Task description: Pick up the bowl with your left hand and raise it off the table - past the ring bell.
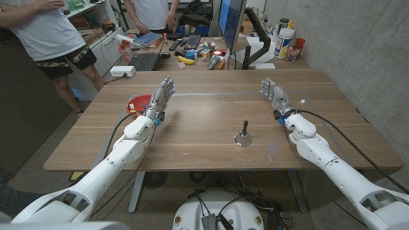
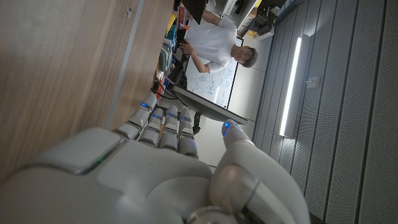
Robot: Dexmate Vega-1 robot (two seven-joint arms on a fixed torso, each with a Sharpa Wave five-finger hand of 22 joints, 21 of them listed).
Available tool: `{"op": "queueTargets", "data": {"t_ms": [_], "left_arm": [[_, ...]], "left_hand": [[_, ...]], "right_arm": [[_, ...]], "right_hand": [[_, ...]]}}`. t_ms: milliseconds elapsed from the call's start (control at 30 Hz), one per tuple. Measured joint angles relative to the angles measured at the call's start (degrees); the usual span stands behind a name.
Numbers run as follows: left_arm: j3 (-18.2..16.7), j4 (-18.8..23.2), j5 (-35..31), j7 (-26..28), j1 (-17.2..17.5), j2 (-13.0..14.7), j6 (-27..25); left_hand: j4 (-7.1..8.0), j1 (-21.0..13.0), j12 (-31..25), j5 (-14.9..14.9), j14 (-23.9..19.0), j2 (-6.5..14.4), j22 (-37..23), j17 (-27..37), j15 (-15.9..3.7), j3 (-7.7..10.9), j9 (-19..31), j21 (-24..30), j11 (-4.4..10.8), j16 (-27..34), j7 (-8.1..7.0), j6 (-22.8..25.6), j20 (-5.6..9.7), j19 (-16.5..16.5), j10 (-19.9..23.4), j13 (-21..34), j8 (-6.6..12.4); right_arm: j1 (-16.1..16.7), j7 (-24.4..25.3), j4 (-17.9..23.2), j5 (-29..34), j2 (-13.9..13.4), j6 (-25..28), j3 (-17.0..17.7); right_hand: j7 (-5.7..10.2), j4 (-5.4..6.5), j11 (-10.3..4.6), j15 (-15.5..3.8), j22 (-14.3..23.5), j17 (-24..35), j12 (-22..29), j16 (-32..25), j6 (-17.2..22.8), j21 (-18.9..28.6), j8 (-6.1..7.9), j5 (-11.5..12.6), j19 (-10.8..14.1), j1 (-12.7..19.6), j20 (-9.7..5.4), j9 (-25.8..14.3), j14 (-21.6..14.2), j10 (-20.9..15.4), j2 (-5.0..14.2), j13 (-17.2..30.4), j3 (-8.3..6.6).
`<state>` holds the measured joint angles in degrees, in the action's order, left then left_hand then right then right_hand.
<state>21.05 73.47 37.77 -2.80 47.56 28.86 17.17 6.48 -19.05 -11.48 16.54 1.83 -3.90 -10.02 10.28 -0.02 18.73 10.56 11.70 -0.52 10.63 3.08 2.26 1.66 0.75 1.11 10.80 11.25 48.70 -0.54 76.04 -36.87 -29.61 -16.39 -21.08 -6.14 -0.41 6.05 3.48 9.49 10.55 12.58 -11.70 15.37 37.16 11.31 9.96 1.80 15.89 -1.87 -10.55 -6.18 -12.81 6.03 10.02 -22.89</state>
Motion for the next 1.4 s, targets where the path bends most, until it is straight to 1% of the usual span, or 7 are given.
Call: {"op": "queueTargets", "data": {"t_ms": [67,433,733,800,1400], "left_arm": [[0.0,0.0,0.06,-0.2,0.0,0.0,0.14],[-0.04,-0.58,0.2,-0.68,-0.63,-0.33,0.53],[-0.04,-0.09,0.18,-0.62,-0.65,-0.21,0.58],[-0.04,-0.09,0.16,-0.51,-0.65,-0.21,0.58],[-0.7,3.74,-0.18,0.7,1.57,1.56,0.14]], "left_hand": [[0.0,0.0,0.0,0.0,0.0,0.0,0.0,0.0,0.0,0.0,0.0,0.0,0.0,0.0,0.0,0.0,0.0,0.0,0.0,0.02,0.0],[0.0,-0.22,0.0,0.2,0.0,0.22,0.0,-0.01,0.0,0.0,-0.01,0.0,0.0,0.01,-0.01,0.0,0.0,0.0,0.0,0.02,0.0],[0.0,-0.44,0.0,0.2,0.0,0.45,0.01,-0.01,0.0,0.0,-0.01,0.0,0.0,0.01,-0.01,0.0,-0.01,0.0,-0.01,0.01,0.0],[0.0,-0.44,0.0,0.2,0.0,0.45,0.01,-0.01,0.0,0.0,-0.01,0.0,0.31,0.01,-0.01,0.0,-0.01,0.0,0.3,0.02,0.0],[-0.24,-0.67,0.0,0.2,0.0,0.68,0.02,-0.02,0.0,0.24,-0.02,0.0,0.31,0.01,-0.01,0.0,-0.01,0.0,0.3,0.01,0.0]], "right_arm": [[0.12,0.0,0.28,0.0,-0.06,0.0,0.05],[0.39,0.7,0.87,0.22,-0.21,0.02,0.38],[0.3,0.68,0.55,0.33,-0.2,-0.24,0.41],[0.2,0.68,0.44,0.33,-0.19,-0.24,0.4],[-0.8,0.83,-1.23,1.53,0.59,-1.29,-0.3]], "right_hand": [[0.0,0.0,0.0,0.0,0.0,0.0,0.0,0.0,0.0,0.0,0.0,0.0,0.0,0.38,0.0,0.0,0.0,0.0,-0.38,0.0,0.0],[0.0,0.0,0.0,-0.01,0.0,-0.01,0.0,0.0,0.0,0.0,0.0,-0.01,0.0,0.37,0.01,0.01,0.02,0.0,-0.38,-0.01,0.0],[0.0,0.0,-0.01,-0.02,-0.01,-0.01,-0.01,0.0,0.0,-0.34,0.0,-0.02,-0.01,0.37,0.01,0.01,0.02,0.01,-0.37,-0.01,0.01],[0.0,0.0,-0.01,-0.02,-0.01,-0.01,-0.01,0.0,-0.01,-0.34,0.0,-0.02,-0.01,0.37,0.01,0.01,0.02,0.01,-0.37,-0.01,0.01],[0.0,-0.23,-0.01,-0.02,-0.01,-0.02,-0.02,0.0,-0.01,-0.72,0.0,-0.02,-0.01,0.36,0.02,0.02,0.03,0.02,-0.37,-0.02,-0.22]]}}
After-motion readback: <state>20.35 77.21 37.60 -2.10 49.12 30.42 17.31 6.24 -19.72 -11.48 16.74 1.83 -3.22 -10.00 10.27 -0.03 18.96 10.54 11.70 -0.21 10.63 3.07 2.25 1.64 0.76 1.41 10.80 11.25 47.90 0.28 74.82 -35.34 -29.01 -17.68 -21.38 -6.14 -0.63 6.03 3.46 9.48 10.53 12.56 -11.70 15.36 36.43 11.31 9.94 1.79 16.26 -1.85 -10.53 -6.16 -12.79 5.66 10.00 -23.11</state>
